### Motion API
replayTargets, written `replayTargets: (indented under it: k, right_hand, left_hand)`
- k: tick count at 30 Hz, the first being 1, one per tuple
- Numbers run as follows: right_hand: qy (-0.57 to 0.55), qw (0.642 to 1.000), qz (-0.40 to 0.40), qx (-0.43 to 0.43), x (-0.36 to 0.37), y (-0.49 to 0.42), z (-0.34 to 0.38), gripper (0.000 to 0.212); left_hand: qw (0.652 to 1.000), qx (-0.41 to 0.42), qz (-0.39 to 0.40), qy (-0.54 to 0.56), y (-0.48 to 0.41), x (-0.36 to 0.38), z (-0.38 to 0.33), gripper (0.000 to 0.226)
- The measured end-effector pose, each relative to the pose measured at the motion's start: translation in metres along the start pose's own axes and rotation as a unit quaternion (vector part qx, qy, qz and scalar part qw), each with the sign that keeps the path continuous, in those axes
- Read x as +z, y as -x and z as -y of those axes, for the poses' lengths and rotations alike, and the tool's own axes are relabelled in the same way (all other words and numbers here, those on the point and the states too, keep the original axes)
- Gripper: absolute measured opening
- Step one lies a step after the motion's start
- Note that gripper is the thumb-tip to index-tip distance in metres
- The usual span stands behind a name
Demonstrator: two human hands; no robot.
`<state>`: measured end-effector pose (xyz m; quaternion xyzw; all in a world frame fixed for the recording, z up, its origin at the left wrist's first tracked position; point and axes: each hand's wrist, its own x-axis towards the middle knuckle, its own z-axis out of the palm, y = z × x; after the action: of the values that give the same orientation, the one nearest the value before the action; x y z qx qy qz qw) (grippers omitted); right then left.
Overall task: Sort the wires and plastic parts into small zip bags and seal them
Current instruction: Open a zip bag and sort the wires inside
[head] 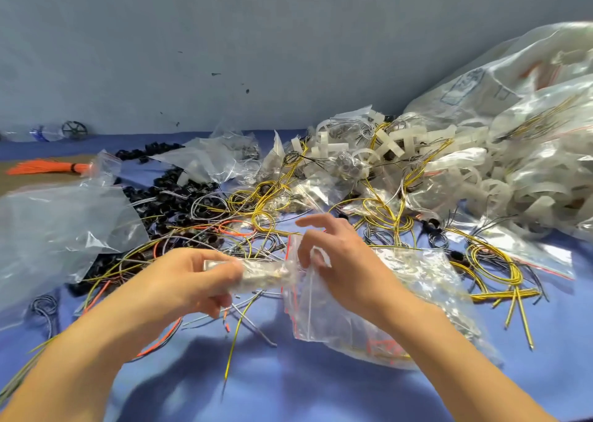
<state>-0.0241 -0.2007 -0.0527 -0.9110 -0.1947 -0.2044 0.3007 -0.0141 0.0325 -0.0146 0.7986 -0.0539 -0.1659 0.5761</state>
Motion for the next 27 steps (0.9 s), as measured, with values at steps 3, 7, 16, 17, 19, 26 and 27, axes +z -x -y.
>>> replayTargets:
  k: [3,7,16,17,19,26,27]
  right_hand:
    - [-0.056,0.997,-0.043,0.027,-0.002,-0.001,0.001,0.032]
    - [-0.07,0.996,-0.056,0.03,-0.003,-0.004,0.007,0.032]
    - [-0.01,0.997,-0.082,0.002,-0.001,-0.003,0.027,0.013]
    - [-0.017,0.996,-0.091,0.004,-0.002,-0.003,0.027,0.012]
    - [-0.029,0.995,-0.095,0.01,-0.003,-0.003,0.026,0.015]
    - [-0.078,0.992,-0.093,0.027,-0.006,-0.002,0.029,0.021]
    - [-0.075,0.993,-0.092,0.027,-0.006,-0.001,0.03,0.02]
  left_hand:
    - [0.992,0.062,0.02,-0.108,0.006,0.014,-0.009,0.011]
    - [0.983,0.1,0.141,-0.068,0.008,0.043,-0.016,0.019]
    - [0.963,0.112,0.218,-0.112,-0.011,0.058,-0.021,0.026]
    - [0.966,0.12,0.202,-0.106,-0.015,0.058,-0.021,0.023]
    - [0.971,0.129,0.186,-0.076,-0.019,0.057,-0.022,0.018]
    - [0.982,0.047,0.165,0.084,-0.033,0.06,-0.016,0.027]
    - [0.979,0.038,0.175,0.094,-0.033,0.065,-0.014,0.029]
